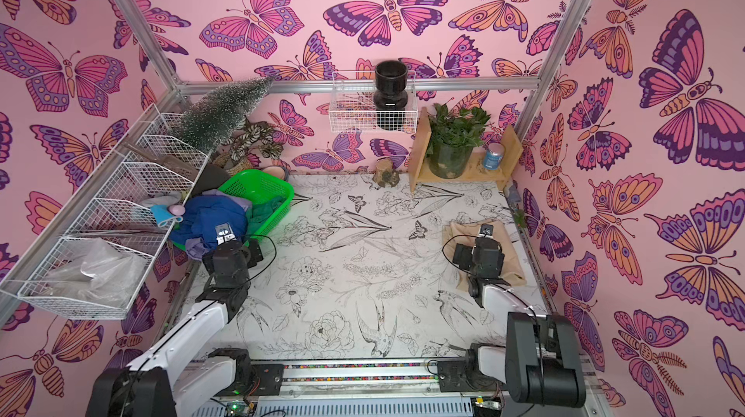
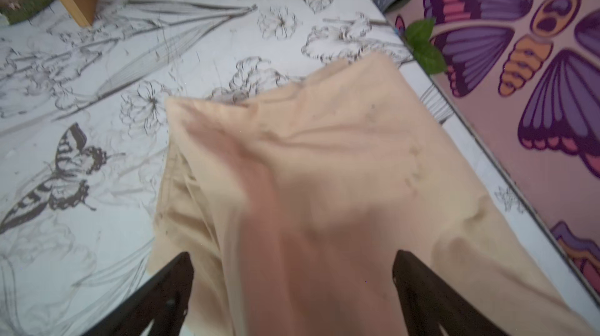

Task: Fold and stack t-shirts
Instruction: Reset both arms

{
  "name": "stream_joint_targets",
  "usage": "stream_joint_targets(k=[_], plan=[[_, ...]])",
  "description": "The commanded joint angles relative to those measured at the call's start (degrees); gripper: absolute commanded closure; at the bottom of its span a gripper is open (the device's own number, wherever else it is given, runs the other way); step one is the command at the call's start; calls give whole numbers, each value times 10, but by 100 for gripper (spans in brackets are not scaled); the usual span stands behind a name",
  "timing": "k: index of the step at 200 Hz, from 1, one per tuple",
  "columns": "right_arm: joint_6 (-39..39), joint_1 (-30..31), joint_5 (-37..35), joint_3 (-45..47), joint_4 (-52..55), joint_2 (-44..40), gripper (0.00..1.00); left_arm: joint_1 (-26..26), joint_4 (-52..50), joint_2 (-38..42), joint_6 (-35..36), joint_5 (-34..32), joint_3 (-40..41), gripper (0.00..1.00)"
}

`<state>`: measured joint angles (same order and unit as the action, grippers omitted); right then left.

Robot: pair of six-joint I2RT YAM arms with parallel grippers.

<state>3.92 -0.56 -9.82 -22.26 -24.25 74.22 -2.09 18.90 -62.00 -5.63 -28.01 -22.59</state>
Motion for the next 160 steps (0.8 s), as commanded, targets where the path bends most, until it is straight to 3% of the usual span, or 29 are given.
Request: stream_joint_targets(k=[1, 22, 34, 47, 61, 80, 98, 143, 160], plan=[[-39, 0, 29, -12, -144, 50, 1, 4, 125, -75, -5, 51, 10, 0], [-44, -1, 53, 16, -305, 143, 1, 4, 190, -166, 3, 55, -4, 0], [-44, -1, 48, 1, -211, 107, 1, 9, 208, -183, -4, 80, -10, 0], [-47, -1, 58, 14, -264, 123, 1, 11, 218, -225, 9, 116, -14, 0], [-47, -1, 61, 14, -269, 126, 1, 16, 351, -275, 11, 130, 18, 0], [-53, -1, 74, 2, -235, 120, 1, 17, 283, -248, 14, 150, 6, 0], [-52, -3, 74, -5, -219, 121, 1, 20, 321, -264, 8, 147, 11, 0], [-45, -5, 66, -2, -224, 119, 1, 31, 306, -262, 3, 166, 5, 0], [-33, -1, 23, 5, -234, 116, 1, 31, 307, -261, 3, 166, 6, 0]])
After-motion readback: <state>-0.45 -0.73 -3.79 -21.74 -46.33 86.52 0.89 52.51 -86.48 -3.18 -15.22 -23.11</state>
